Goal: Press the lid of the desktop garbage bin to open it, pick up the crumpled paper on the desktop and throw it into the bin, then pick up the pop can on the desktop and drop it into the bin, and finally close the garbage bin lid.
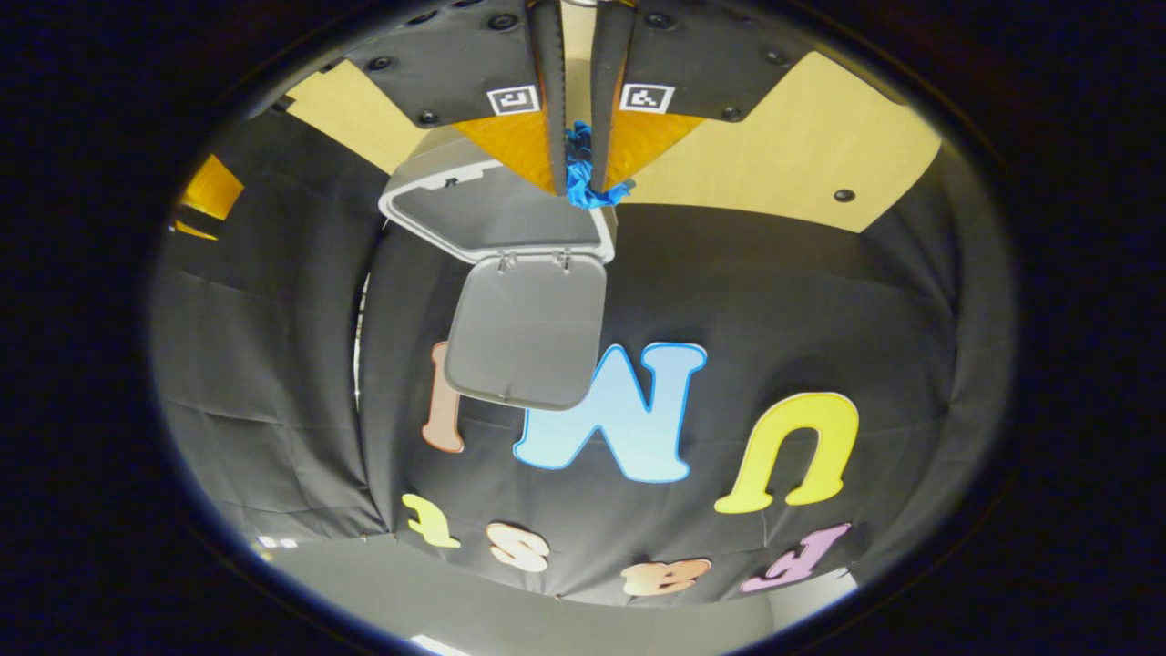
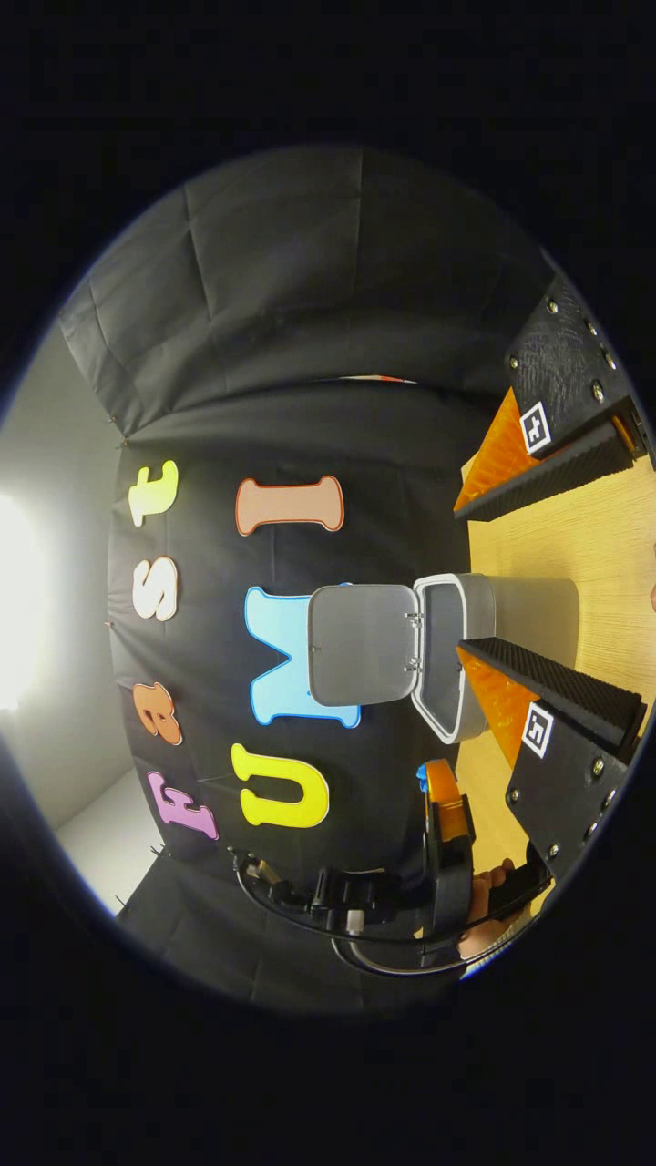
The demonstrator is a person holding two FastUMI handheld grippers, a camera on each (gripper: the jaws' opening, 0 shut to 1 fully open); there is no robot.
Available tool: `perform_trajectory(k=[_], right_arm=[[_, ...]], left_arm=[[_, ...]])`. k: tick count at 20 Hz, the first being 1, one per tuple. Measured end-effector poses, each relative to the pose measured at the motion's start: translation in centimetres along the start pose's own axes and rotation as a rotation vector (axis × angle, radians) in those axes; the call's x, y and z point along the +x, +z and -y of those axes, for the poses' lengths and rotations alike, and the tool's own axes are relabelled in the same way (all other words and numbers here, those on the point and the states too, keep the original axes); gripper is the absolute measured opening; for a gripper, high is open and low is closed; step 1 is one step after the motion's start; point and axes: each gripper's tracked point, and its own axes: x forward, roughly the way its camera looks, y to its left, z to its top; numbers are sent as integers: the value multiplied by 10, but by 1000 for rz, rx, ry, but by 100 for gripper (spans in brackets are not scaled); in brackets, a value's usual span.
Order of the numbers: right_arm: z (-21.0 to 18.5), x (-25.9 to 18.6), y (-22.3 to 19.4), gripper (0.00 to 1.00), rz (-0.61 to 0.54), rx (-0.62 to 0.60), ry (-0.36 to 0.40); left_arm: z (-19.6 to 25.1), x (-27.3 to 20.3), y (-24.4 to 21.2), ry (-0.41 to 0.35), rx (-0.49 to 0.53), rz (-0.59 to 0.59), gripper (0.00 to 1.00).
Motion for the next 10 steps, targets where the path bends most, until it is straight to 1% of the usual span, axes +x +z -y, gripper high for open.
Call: perform_trajectory(k=[1,2,4,10], right_arm=[[2,3,-1,84,-2,1,1],[4,5,0,84,-2,2,0],[9,9,0,84,-3,5,-1],[24,16,-8,84,-24,-3,-28]], left_arm=[[6,7,3,-5,7,5,20],[10,14,5,-6,15,8,18],[18,25,4,-12,28,14,20],[28,56,-3,-12,48,5,20]])
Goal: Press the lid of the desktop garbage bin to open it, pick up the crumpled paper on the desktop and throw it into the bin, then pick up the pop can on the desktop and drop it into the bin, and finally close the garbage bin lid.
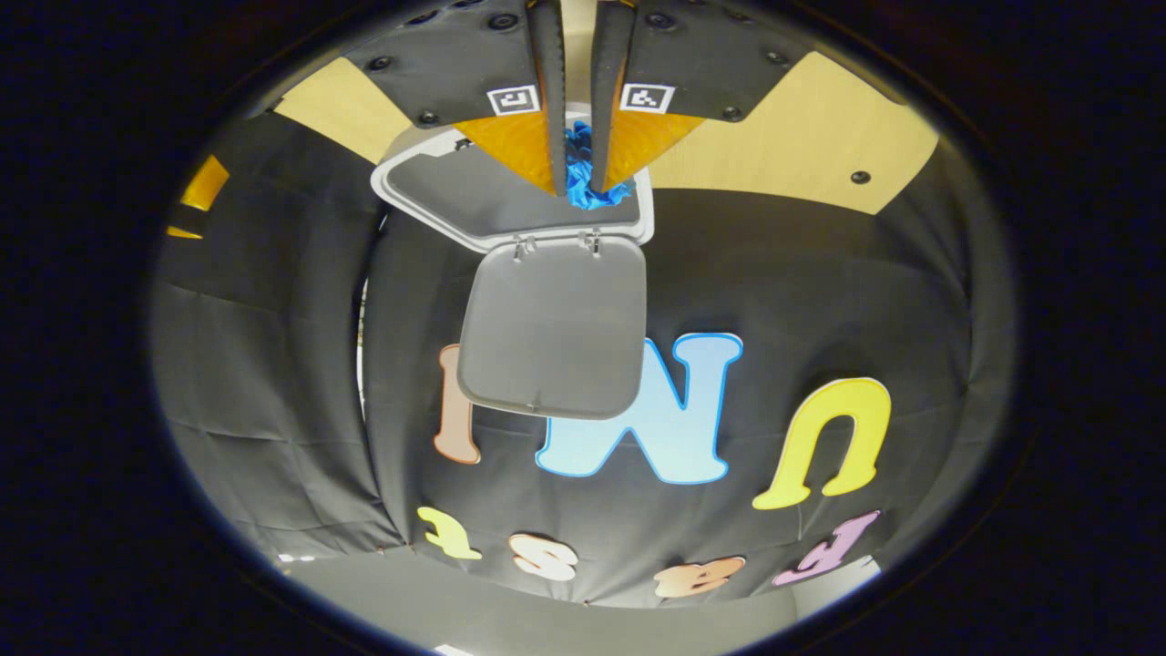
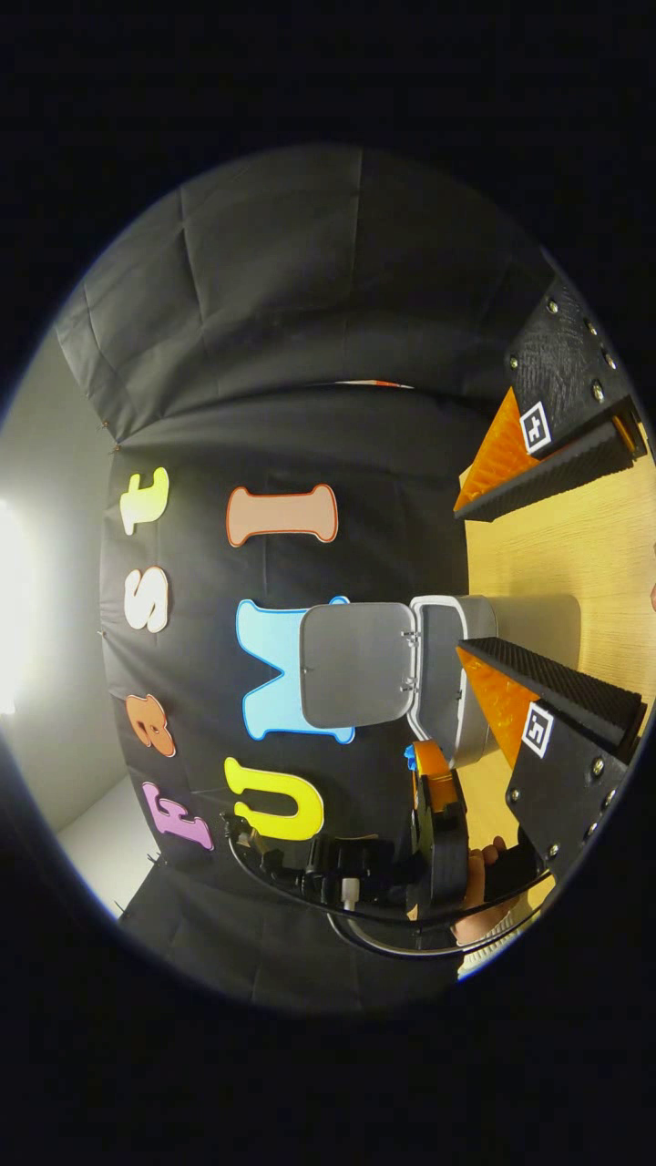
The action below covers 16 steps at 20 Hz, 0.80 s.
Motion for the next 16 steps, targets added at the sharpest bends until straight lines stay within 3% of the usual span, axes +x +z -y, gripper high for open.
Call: perform_trajectory(k=[6,9,10,11,12,13,16], right_arm=[[0,4,-6,84,-27,-13,-10],[-4,6,-3,84,-15,-32,-6],[-6,7,-2,84,-14,-37,-1],[-10,8,-1,84,-13,-38,4],[-13,8,0,84,-11,-39,8],[-16,9,1,84,-7,-39,12],[-26,8,2,84,3,-43,29]], left_arm=[[7,14,0,-31,24,8,34],[6,17,-5,-41,10,-3,36],[6,17,-5,-36,7,-6,49],[7,17,-7,-43,5,-11,51],[6,15,-7,-40,3,-12,60],[8,15,-7,-50,-1,-14,60],[7,4,-2,-58,-19,7,82]])
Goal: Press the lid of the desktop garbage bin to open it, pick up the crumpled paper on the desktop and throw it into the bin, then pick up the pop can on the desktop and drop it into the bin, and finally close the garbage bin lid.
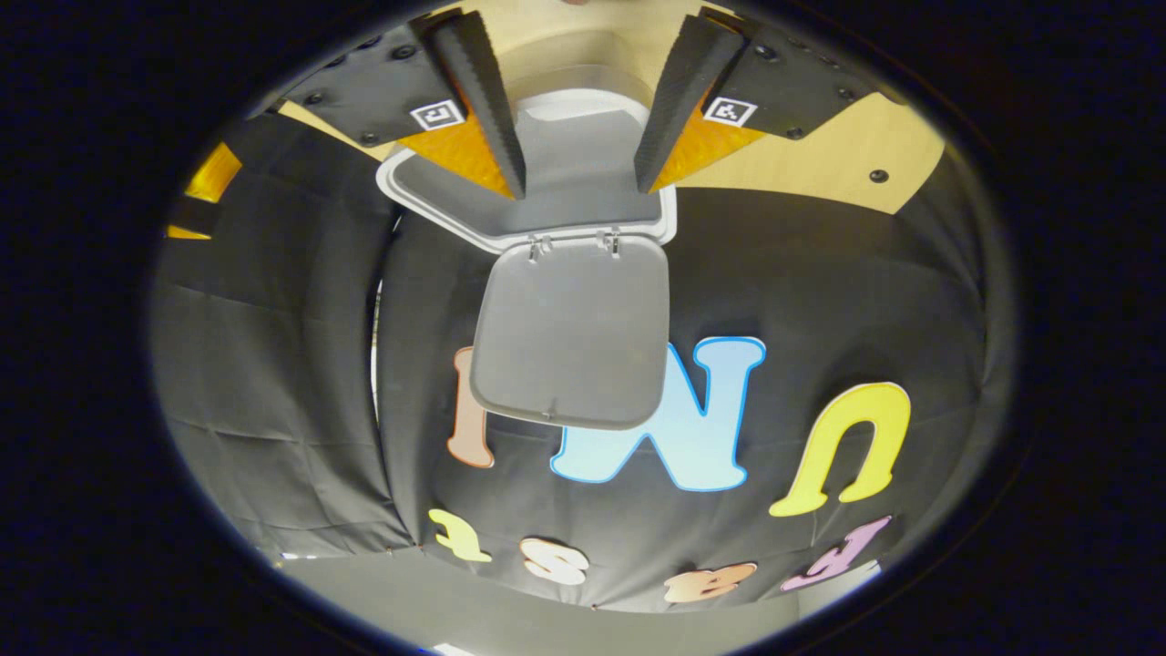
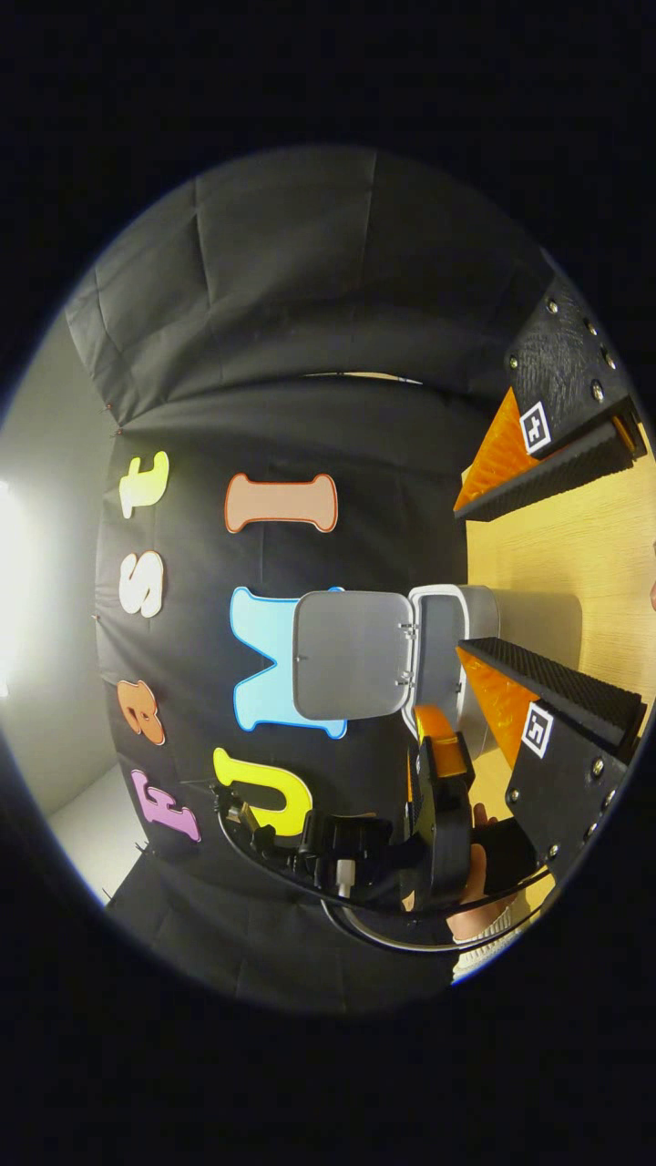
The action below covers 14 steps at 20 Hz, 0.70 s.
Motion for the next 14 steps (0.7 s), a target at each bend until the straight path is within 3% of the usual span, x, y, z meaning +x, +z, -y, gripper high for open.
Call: perform_trajectory(k=[1,2,4,10,11,14], right_arm=[[-4,-2,1,84,3,0,12],[-9,-3,3,84,9,-1,22],[-15,-6,6,84,23,-1,41],[-38,-17,9,84,46,-18,68],[-43,-17,9,95,48,-24,76],[-57,-18,8,97,42,-36,106]], left_arm=[[-2,-6,5,10,-4,13,82],[-6,-11,8,18,-1,23,92],[-11,-26,13,33,3,38,95],[-36,-71,23,71,-12,92,94],[-40,-80,24,79,-11,103,95],[-56,-103,29,119,0,127,95]])
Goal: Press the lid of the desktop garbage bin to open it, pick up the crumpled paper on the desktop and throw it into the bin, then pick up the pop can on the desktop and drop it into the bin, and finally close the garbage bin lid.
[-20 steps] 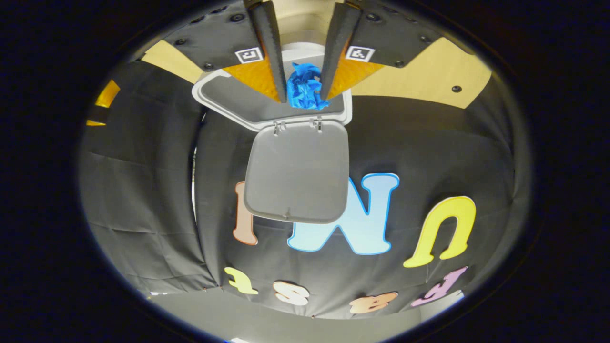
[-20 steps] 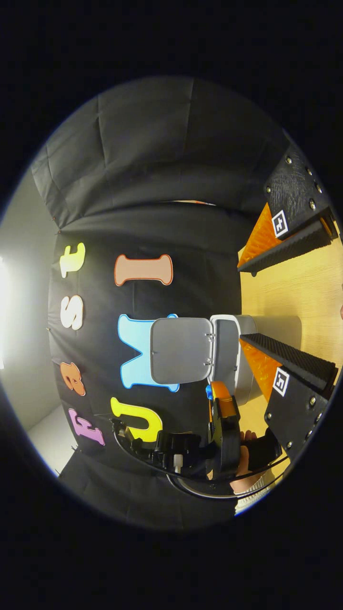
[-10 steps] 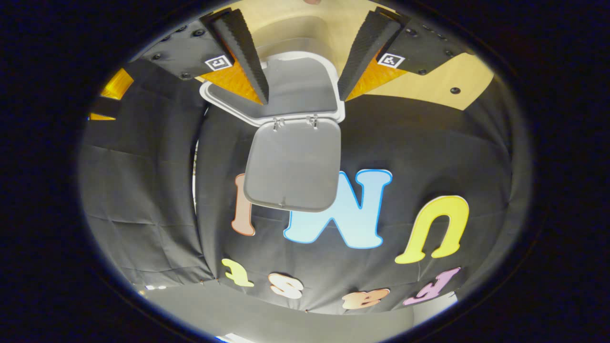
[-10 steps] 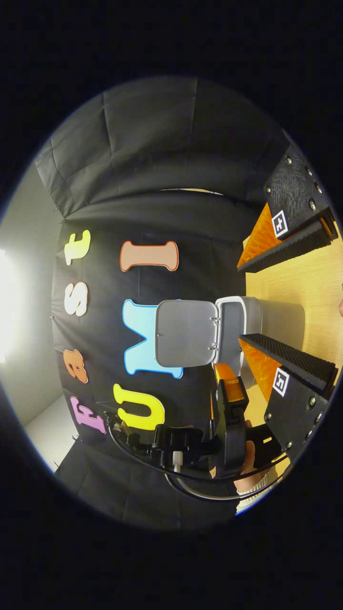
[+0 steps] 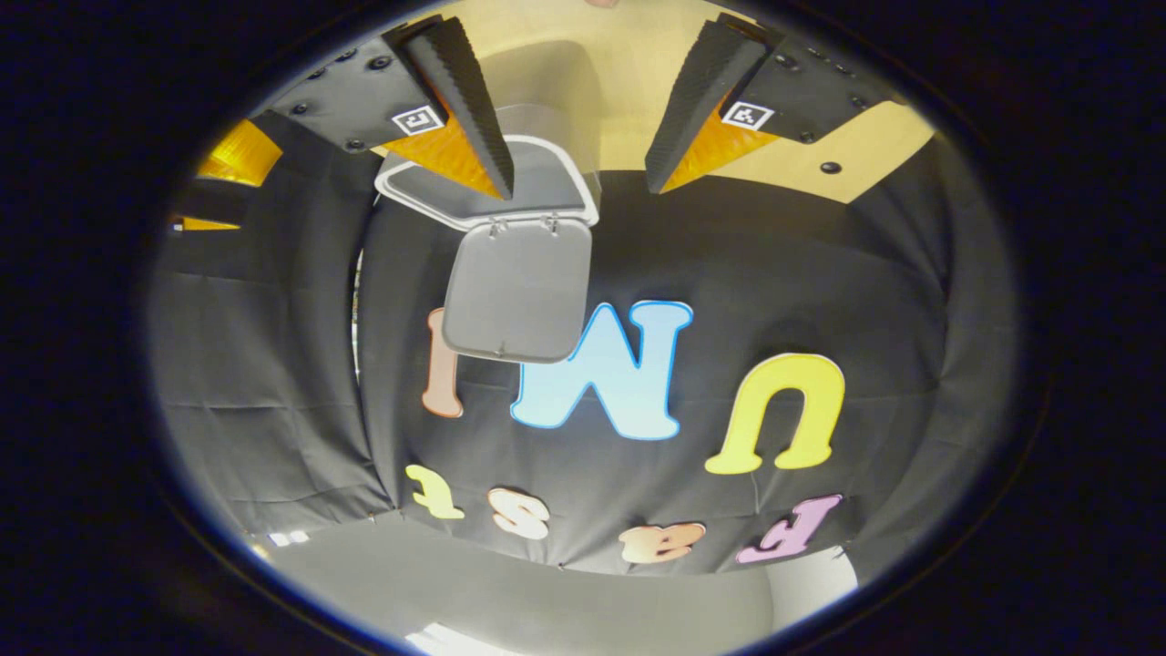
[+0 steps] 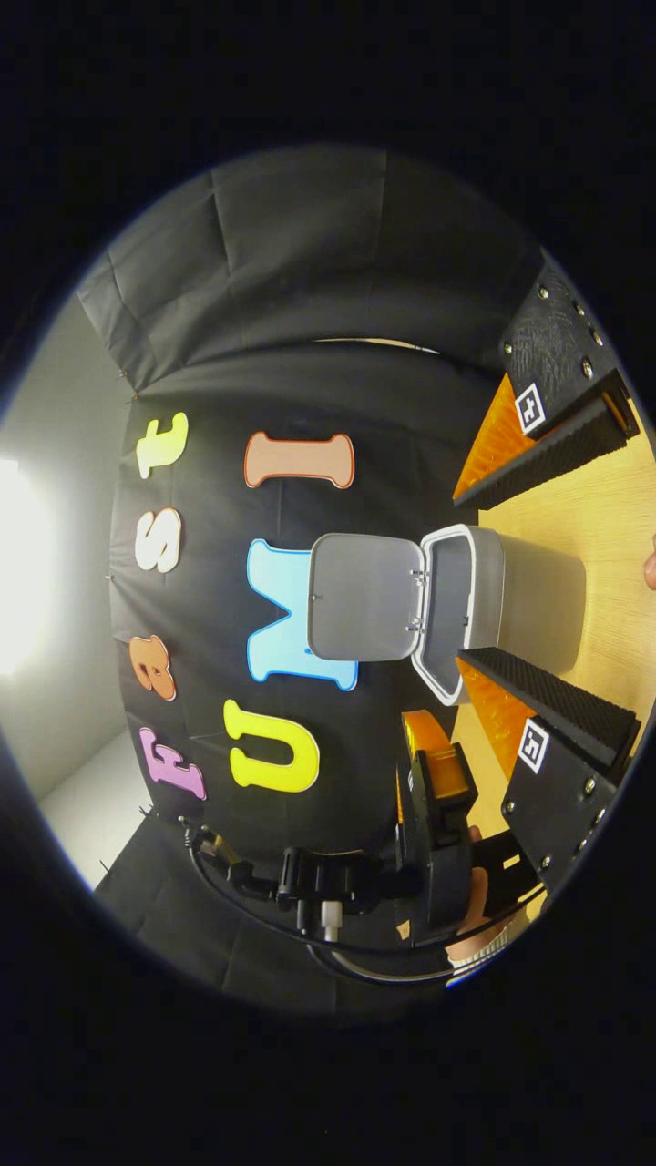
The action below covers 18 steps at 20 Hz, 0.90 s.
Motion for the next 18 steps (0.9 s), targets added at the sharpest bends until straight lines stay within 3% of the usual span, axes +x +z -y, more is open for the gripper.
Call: perform_trajectory(k=[5,12,18], right_arm=[[-28,2,-5,98,-10,5,57],[-80,4,-33,98,-98,7,158],[-128,4,-66,98,-189,18,198]], left_arm=[[-20,-33,9,31,0,20,95],[-56,-67,13,82,18,27,95],[-93,-95,18,114,45,43,95]])
